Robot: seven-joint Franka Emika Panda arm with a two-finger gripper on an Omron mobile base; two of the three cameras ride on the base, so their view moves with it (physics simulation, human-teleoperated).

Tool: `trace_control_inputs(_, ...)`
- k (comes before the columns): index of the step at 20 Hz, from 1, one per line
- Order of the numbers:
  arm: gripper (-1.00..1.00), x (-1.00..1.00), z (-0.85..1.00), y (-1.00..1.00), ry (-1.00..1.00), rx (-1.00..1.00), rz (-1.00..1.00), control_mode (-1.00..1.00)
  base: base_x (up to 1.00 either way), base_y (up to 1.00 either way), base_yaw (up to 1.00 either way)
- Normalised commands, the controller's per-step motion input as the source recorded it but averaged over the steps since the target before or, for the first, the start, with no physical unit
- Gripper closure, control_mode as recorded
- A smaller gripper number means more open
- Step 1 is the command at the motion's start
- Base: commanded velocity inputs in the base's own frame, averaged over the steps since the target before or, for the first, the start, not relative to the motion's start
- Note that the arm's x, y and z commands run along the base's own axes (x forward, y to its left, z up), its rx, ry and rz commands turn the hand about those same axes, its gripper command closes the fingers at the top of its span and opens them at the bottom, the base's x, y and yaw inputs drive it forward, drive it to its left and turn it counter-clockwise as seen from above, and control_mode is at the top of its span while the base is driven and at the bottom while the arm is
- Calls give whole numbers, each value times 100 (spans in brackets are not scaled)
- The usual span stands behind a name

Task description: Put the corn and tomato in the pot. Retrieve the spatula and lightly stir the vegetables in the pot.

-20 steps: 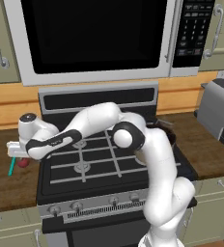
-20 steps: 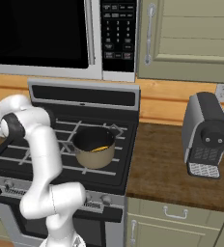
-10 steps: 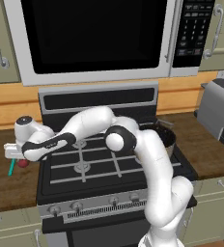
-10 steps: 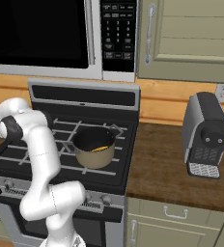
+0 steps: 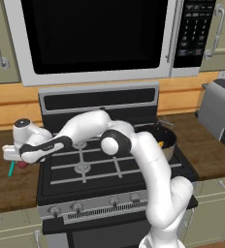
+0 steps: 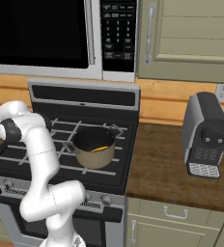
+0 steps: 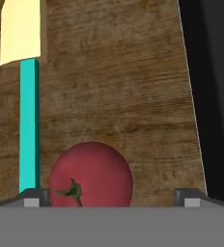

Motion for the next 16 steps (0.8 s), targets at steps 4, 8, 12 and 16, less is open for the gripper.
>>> trace_control_inputs(4, -100, 1, -11, 4, 0, 0, 0, -100, 0, 0, 0)
trace_control_inputs(8, -100, 0, -12, 0, 0, 0, 0, -100, 0, 0, 0)
trace_control_inputs(12, 100, 0, -10, 1, 0, 0, 0, -100, 0, 0, 0)
trace_control_inputs(16, 100, -5, 0, 0, 0, 0, 0, -100, 0, 0, 0)
